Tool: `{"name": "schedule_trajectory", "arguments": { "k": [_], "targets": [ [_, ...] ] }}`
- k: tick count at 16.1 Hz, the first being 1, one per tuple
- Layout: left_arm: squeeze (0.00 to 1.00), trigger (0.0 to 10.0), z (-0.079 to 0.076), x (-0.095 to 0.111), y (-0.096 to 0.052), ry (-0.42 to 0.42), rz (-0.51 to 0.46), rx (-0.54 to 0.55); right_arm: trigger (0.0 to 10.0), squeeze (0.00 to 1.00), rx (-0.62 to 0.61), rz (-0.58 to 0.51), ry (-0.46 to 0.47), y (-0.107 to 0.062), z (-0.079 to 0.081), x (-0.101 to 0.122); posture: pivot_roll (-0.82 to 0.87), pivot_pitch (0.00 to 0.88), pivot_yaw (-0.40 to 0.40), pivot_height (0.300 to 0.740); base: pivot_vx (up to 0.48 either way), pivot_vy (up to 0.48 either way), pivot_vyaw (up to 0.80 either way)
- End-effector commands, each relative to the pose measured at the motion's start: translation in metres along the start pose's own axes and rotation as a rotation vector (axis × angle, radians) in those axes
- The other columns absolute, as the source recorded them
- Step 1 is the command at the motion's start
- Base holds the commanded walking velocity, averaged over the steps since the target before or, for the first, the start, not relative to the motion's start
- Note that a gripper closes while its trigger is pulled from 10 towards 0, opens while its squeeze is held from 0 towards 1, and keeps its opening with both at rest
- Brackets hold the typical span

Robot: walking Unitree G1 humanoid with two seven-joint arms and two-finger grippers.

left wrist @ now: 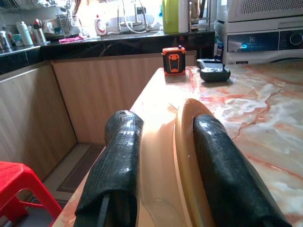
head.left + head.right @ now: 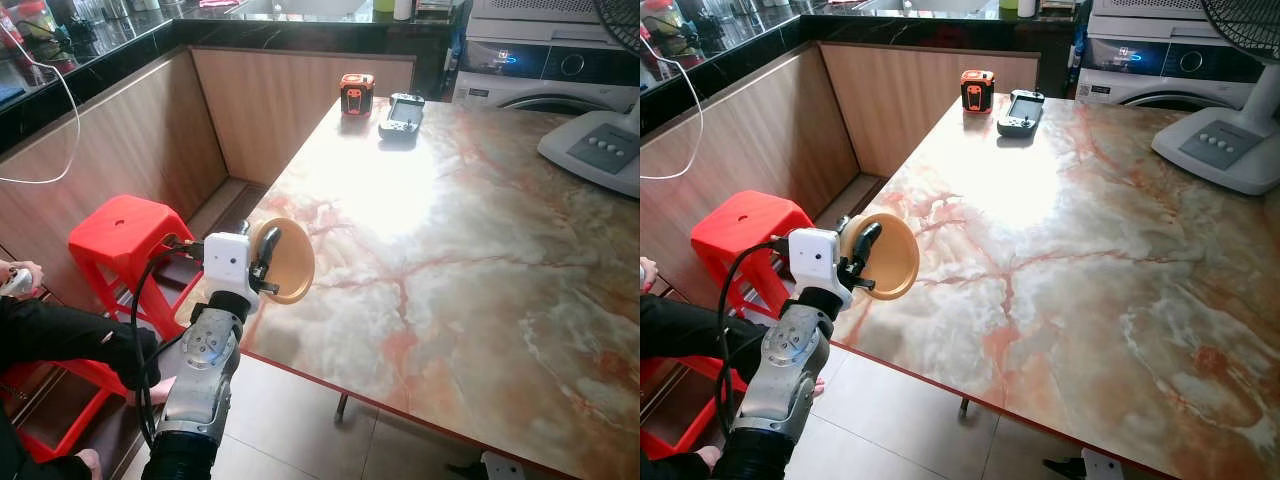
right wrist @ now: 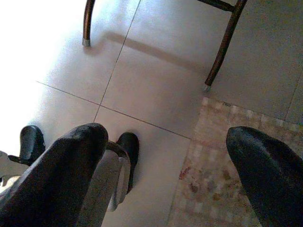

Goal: Restocking fridge

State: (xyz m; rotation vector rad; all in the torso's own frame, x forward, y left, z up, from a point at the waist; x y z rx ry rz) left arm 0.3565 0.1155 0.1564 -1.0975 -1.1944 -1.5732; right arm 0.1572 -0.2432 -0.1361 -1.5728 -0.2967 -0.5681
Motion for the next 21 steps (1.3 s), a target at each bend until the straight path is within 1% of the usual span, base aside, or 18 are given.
{"name": "schedule_trajectory", "arguments": {
  "k": [1, 6, 21],
  "targets": [
    [0.00, 10.0, 0.0021, 0.0039, 0.0024, -0.005, -0.019, 0.000, 10.0, 0.00, 0.000, 0.019, -0.001, -0.0003, 0.0016, -0.0051, -0.08, 0.000, 0.090, 0.740, 0.000, 0.240, 0.00],
    [0.00, 10.0, 0.0007, 0.0040, 0.0036, -0.011, -0.020, -0.004, 10.0, 0.00, -0.001, 0.018, 0.002, -0.0001, 0.0016, -0.0045, -0.08, 0.000, 0.087, 0.740, 0.000, 0.193, 0.00],
    [0.00, 10.0, 0.0005, 0.0028, 0.0021, -0.019, -0.017, -0.003, 10.0, 0.00, 0.005, 0.019, -0.003, -0.0001, 0.0008, -0.0033, -0.08, 0.000, 0.078, 0.740, 0.000, 0.016, 0.00]
  ]
}}
Point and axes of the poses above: a point about 5 cm out from each wrist's last joint towards the gripper, its own y axis pointing out of the wrist towards the gripper, its own x axis along the axis of the wrist's last joint, z = x × y, the point moved 5 cm from there along y, pointing out of the wrist towards the gripper, and after that the axes turned 7 degrees about y, right-handed, at the moved point
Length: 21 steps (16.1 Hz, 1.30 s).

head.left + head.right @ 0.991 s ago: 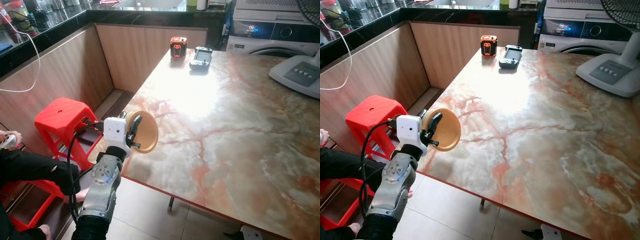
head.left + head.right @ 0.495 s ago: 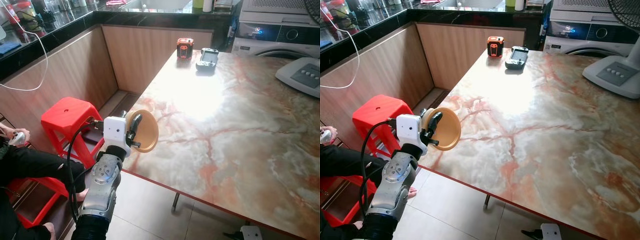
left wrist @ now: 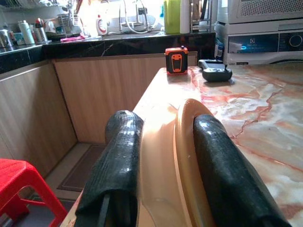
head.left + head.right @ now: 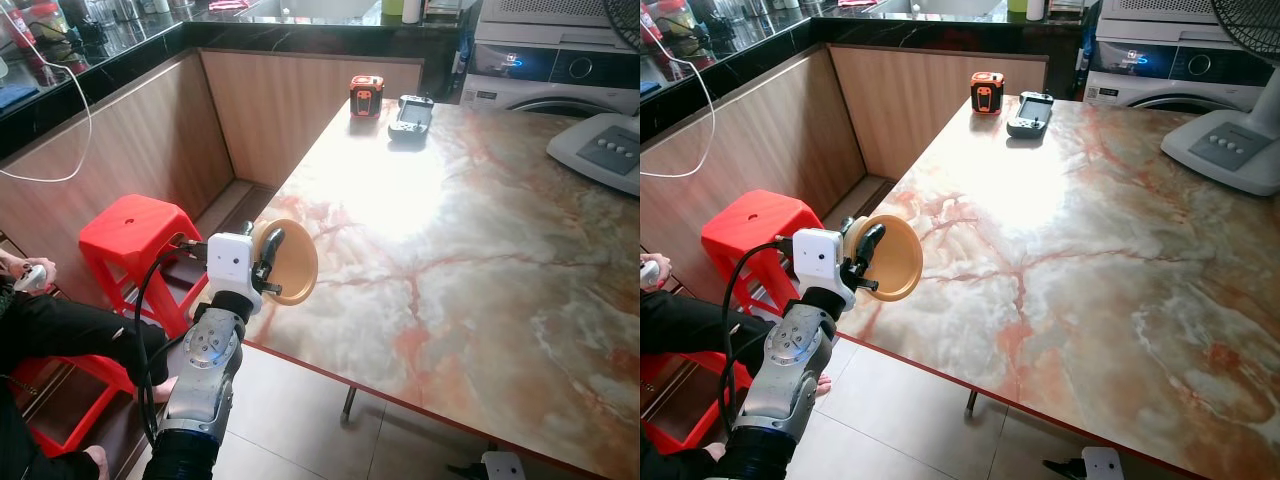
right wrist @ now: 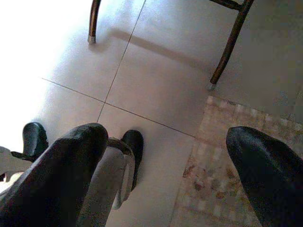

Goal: Restocking fridge

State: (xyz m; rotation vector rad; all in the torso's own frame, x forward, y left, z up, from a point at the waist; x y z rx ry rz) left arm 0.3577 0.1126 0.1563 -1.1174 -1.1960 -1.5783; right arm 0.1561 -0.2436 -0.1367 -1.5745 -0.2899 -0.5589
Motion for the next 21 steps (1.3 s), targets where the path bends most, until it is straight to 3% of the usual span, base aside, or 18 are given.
{"name": "schedule_trajectory", "arguments": {
  "k": [1, 3, 21],
  "targets": [
    [0.00, 10.0, 0.0030, 0.0027, 0.0004, -0.007, -0.015, 0.009, 10.0, 0.00, 0.006, 0.009, -0.002, 0.0000, 0.0014, -0.0021, -0.08, 0.000, 0.078, 0.740, 0.000, 0.000, 0.00],
    [0.00, 10.0, 0.0030, 0.0020, 0.0003, -0.008, -0.012, 0.010, 10.0, 0.00, 0.006, 0.010, -0.003, 0.0000, 0.0016, -0.0023, -0.07, 0.000, 0.077, 0.740, 0.000, 0.000, 0.00],
    [0.00, 10.0, 0.0002, -0.0004, 0.0011, -0.015, -0.007, 0.004, 10.0, 0.00, 0.009, 0.009, -0.003, -0.0003, 0.0008, -0.0023, -0.08, 0.000, 0.072, 0.740, 0.000, 0.386, 0.00]
  ]
}}
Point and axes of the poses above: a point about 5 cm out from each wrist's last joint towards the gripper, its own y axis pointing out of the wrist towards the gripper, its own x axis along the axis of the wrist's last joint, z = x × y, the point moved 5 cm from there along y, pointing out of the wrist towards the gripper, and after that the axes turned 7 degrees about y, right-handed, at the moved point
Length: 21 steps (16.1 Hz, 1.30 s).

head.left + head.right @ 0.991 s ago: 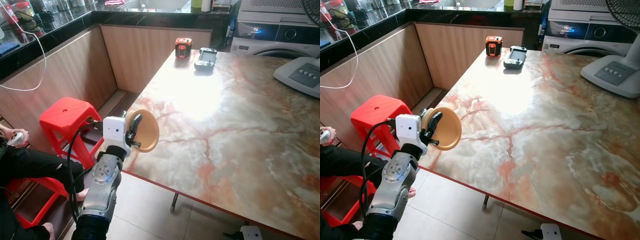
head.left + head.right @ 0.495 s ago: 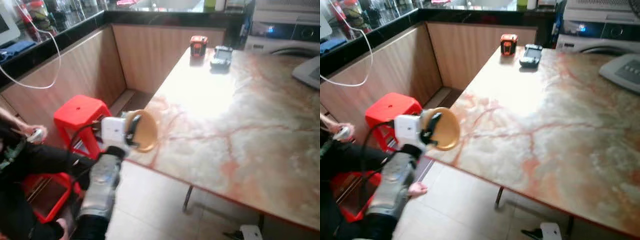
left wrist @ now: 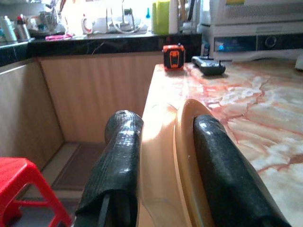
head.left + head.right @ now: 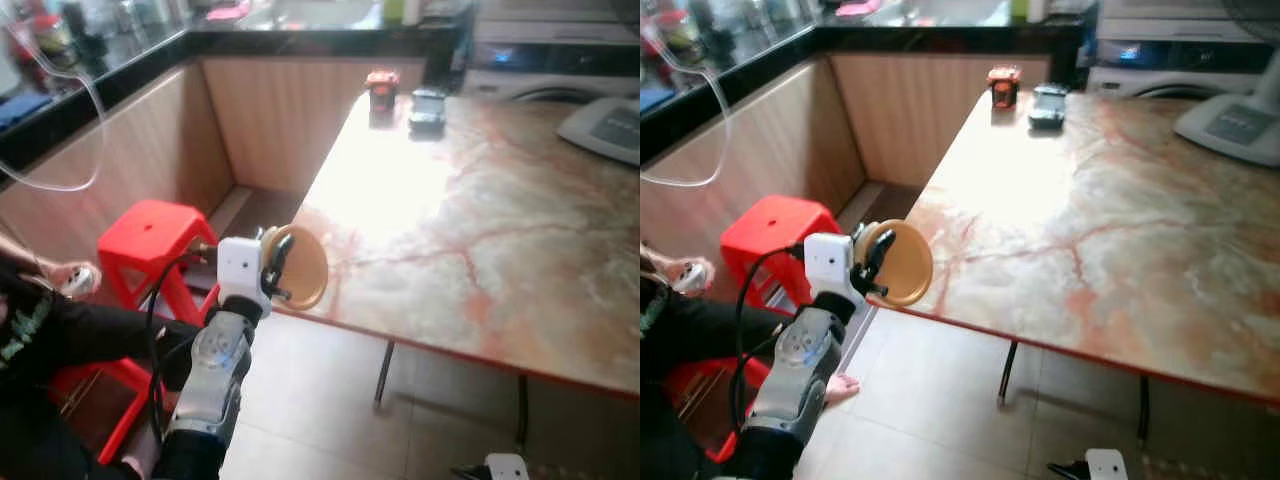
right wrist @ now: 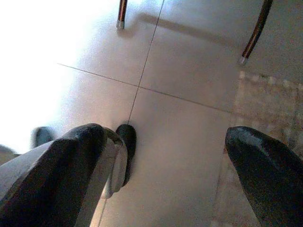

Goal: Restocking fridge

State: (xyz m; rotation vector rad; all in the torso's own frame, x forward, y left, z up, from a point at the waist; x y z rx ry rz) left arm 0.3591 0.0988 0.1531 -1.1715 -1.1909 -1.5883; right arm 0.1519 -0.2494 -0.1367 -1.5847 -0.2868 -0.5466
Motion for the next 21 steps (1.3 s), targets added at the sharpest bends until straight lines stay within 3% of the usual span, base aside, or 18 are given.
{"name": "schedule_trajectory", "arguments": {
  "k": [1, 9, 21],
  "targets": [
    [0.00, 10.0, 0.0143, 0.0020, -0.0027, 0.018, -0.012, 0.040, 10.0, 0.00, 0.016, -0.001, 0.004, 0.0013, 0.0073, 0.0008, -0.08, 0.000, 0.072, 0.740, 0.000, 0.386, 0.00],
    [0.00, 10.0, 0.0134, 0.0020, -0.0019, 0.018, -0.019, 0.033, 10.0, 0.00, 0.016, 0.001, 0.004, 0.0015, 0.0064, 0.0021, -0.08, 0.000, 0.068, 0.740, 0.000, 0.287, -0.05],
    [0.00, 10.0, 0.0077, 0.0034, -0.0004, 0.012, -0.032, 0.004, 10.0, 0.00, 0.031, 0.013, -0.010, 0.0019, 0.0081, 0.0021, -0.08, 0.000, 0.069, 0.740, 0.000, 0.000, -0.78]
  ]
}}
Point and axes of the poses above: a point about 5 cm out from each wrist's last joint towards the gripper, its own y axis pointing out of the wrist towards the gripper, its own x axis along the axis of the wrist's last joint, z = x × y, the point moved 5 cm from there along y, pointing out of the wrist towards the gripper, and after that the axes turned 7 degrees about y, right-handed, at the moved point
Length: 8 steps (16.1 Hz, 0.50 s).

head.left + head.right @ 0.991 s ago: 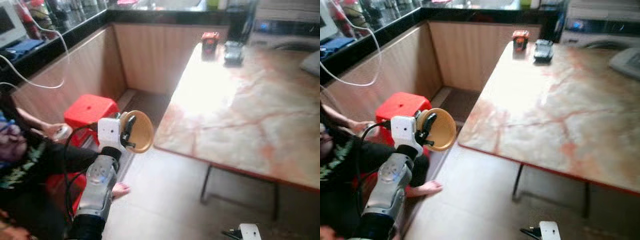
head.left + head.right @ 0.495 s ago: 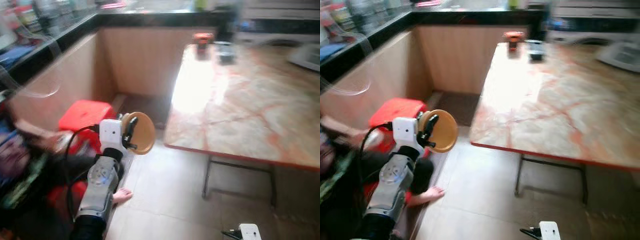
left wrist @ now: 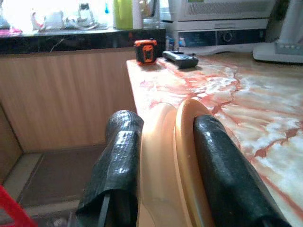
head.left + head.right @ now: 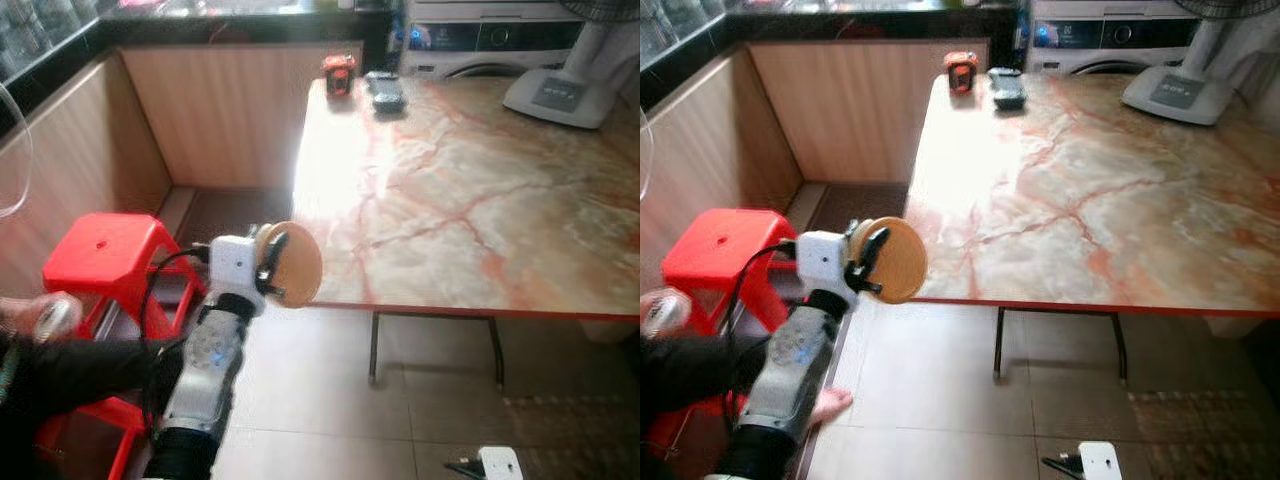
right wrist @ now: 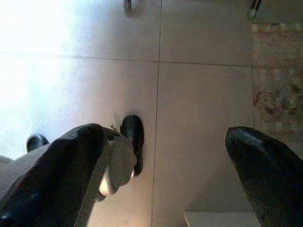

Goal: Restocking fridge

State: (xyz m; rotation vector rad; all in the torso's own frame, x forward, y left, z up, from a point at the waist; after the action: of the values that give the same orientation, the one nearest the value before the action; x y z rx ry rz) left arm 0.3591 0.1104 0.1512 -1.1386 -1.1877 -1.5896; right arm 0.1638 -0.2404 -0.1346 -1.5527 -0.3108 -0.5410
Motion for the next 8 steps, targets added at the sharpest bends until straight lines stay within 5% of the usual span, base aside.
{"name": "schedule_trajectory", "arguments": {
  "k": [1, 8],
  "targets": [
    [0.00, 10.0, -0.0034, 0.0064, 0.0026, -0.009, -0.029, -0.014, 10.0, 0.00, -0.003, 0.026, -0.004, -0.0015, -0.0024, -0.0079, -0.08, 0.000, 0.069, 0.740, 0.000, 0.000, -0.78],
    [0.00, 10.0, -0.0095, 0.0082, 0.0031, -0.008, -0.039, -0.045, 10.0, 0.00, 0.000, 0.032, -0.009, -0.0016, -0.0022, -0.0090, -0.08, 0.000, 0.075, 0.740, 0.000, 0.000, -0.78]
  ]
}}
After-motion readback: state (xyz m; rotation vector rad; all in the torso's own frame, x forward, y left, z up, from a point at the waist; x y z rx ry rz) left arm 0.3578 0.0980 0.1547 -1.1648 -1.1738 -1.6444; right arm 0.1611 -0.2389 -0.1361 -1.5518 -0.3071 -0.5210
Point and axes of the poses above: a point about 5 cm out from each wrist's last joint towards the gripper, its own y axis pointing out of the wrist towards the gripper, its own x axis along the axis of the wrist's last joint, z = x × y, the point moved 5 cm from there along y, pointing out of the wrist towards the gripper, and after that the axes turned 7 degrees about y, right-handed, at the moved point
